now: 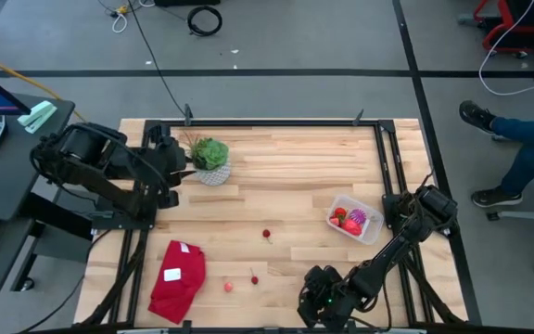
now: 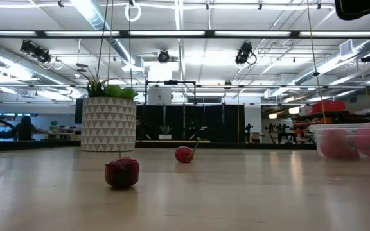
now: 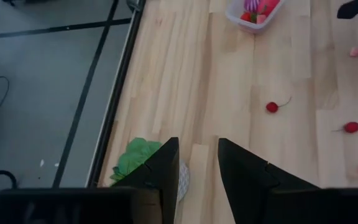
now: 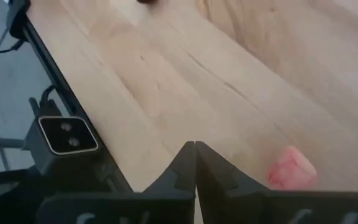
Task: Pick and placing Produce into tupperware
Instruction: Put the right pink peach into the transparent bin
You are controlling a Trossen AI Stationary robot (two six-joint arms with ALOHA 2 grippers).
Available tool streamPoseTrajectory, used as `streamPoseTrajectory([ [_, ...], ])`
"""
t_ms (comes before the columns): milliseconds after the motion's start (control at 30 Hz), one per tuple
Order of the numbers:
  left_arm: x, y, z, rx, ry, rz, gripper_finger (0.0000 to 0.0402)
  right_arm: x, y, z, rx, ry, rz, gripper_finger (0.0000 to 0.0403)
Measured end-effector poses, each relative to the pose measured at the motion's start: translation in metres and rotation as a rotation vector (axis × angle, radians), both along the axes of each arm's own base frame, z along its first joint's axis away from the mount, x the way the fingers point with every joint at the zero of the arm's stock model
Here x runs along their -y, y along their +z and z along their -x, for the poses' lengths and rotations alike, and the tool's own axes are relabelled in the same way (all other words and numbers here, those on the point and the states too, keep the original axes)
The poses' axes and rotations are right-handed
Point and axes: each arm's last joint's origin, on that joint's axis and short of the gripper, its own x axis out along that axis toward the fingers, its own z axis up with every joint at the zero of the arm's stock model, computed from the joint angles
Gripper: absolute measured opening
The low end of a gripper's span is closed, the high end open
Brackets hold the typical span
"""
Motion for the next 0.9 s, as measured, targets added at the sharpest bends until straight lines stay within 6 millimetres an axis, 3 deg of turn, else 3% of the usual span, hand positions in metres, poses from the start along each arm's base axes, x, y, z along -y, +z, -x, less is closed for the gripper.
streamPoseTrajectory([
  [100,0.001,-0.003,-0.004,0.016,0.012,-0.002,0.0123,0.000,0.000,0.001,-0.005,0.010,0.001,0.0007],
  [200,0.007,-0.020,-0.015,0.010,-0.011,-0.012,0.0126,-0.003,0.000,0.002,-0.020,0.033,-0.021,0.0009],
  [467,0.027,-0.109,-0.030,0.057,-0.106,-0.019,0.0130,-0.009,0.000,0.009,-0.034,0.028,-0.059,0.0014],
  [700,0.025,-0.192,-0.002,0.103,-0.050,0.093,0.0124,-0.013,0.000,0.013,-0.042,-0.003,-0.091,0.0012],
  [800,0.020,-0.213,0.014,0.123,-0.008,0.153,0.0124,-0.013,0.001,0.013,-0.035,0.047,-0.053,0.0014],
  [900,0.017,-0.221,0.025,0.154,0.010,0.195,0.0128,-0.009,0.002,0.010,-0.032,0.059,-0.037,0.0014],
])
